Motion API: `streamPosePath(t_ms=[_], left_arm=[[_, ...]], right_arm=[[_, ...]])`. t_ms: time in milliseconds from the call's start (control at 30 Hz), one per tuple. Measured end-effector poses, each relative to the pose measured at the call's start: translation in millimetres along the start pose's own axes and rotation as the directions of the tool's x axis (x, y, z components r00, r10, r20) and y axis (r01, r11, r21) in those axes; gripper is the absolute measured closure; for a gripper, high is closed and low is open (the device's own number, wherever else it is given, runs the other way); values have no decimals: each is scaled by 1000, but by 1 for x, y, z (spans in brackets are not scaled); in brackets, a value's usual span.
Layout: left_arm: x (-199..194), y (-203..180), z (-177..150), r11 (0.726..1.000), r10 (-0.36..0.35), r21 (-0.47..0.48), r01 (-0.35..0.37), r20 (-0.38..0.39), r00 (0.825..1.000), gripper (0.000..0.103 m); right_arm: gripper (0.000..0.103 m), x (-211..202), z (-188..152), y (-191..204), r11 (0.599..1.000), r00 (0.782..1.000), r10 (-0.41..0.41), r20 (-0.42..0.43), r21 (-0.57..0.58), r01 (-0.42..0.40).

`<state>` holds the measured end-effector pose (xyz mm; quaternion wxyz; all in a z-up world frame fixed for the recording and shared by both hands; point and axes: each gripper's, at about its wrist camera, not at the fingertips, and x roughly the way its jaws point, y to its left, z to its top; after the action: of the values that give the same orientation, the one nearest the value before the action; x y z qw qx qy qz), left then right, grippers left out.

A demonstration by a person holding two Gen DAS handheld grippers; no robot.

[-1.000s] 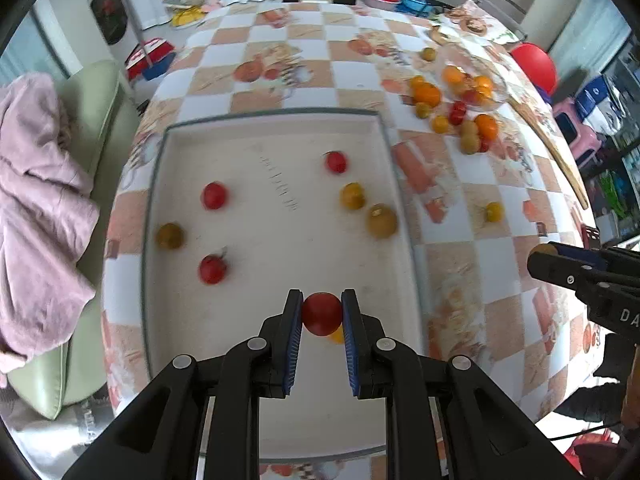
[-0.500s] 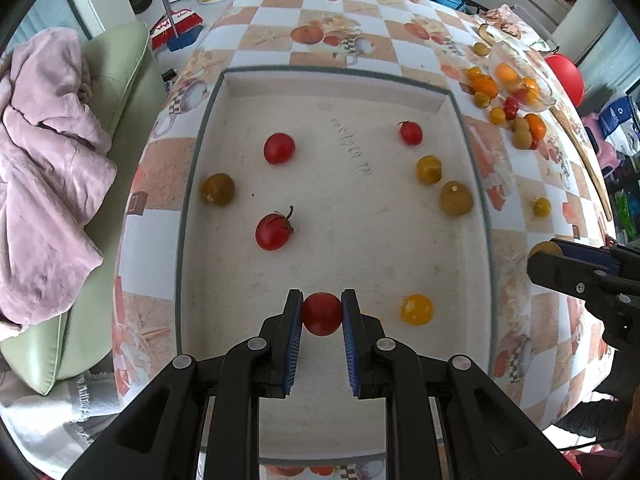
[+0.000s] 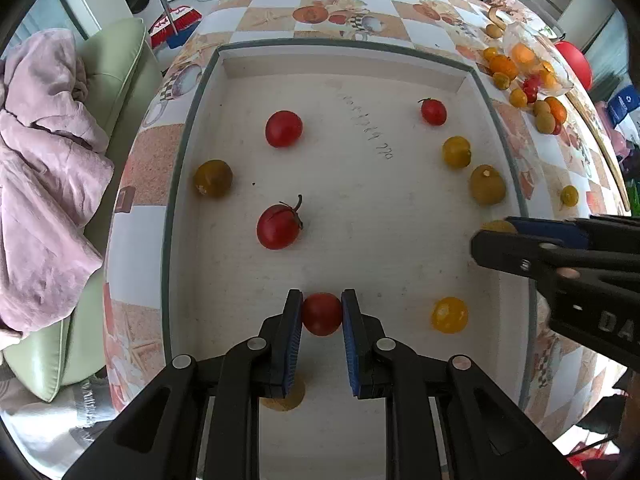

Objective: Organize fruits
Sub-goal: 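Carry both tomatoes over the white tray and open both grippers, then move both open grippers back over the remaining fruits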

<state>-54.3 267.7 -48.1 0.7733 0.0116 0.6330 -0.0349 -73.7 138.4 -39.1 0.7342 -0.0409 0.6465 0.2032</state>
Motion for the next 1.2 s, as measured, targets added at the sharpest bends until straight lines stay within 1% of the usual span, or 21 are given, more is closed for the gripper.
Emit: streamPosePath(t_ms=[167, 300, 367, 400, 433, 467, 500, 533, 600, 700, 767, 833, 967, 1067, 1200], left_arm=[[3, 0, -1, 1000, 22, 12, -22, 10, 1000, 82], [3, -1, 0, 999, 39, 30, -39, 12, 999, 81], [3, -1, 1, 999, 37, 26, -38, 10, 999, 80], [2, -3, 0, 999, 39, 24, -39, 9, 999, 79], [1, -3, 1, 998, 52, 24, -53, 6, 999, 62], [0, -2, 1, 998, 62, 20, -62, 12, 998, 38], [-4, 0, 0, 998, 69, 12, -70, 36, 997, 34], [-7, 1, 0, 997, 72, 8, -73, 56, 996, 34], [-7, 3, 0, 997, 75, 12, -75, 42, 996, 34], [-9, 4, -1, 997, 82, 12, -82, 33, 996, 34], [-10, 5, -2, 997, 82, 11, -83, 29, 996, 34], [-15, 6, -2, 996, 87, 14, -87, 34, 996, 34], [-23, 7, -4, 996, 90, 15, -91, 35, 995, 34], [-29, 5, -3, 996, 91, 20, -92, 38, 995, 34], [-41, -3, 1, 995, 89, 34, -91, 56, 994, 34]], right_arm=[[74, 18, 7, 2, 1000, 1000, -12, -18, -13, 11], [73, 19, 10, 10, 997, 999, -46, 3, -54, 46], [68, 20, 11, 12, 997, 999, -42, 2, -62, 42], [67, 20, 11, 12, 997, 999, -38, -2, -65, 37], [63, 21, 12, 13, 997, 999, -37, -4, -67, 37], [59, 20, 12, 13, 997, 999, -39, -4, -67, 38], [59, 19, 12, 13, 997, 999, -35, -1, -67, 35], [57, 18, 12, 13, 997, 999, -32, 3, -67, 32], [52, 12, 11, 14, 997, 1000, -27, 16, -72, 28], [40, 5, 11, 17, 997, 999, -21, 30, -77, 24], [28, -3, 11, 17, 997, 999, -18, 51, -76, 22], [24, -11, 12, 16, 998, 998, -12, 67, -67, 17], [19, -26, 10, 10, 998, 996, -28, 90, -45, 32], [18, -36, 7, 4, 998, 993, -53, 106, -31, 57], [17, -50, 1, -11, 998, 991, -62, 116, 11, 61]])
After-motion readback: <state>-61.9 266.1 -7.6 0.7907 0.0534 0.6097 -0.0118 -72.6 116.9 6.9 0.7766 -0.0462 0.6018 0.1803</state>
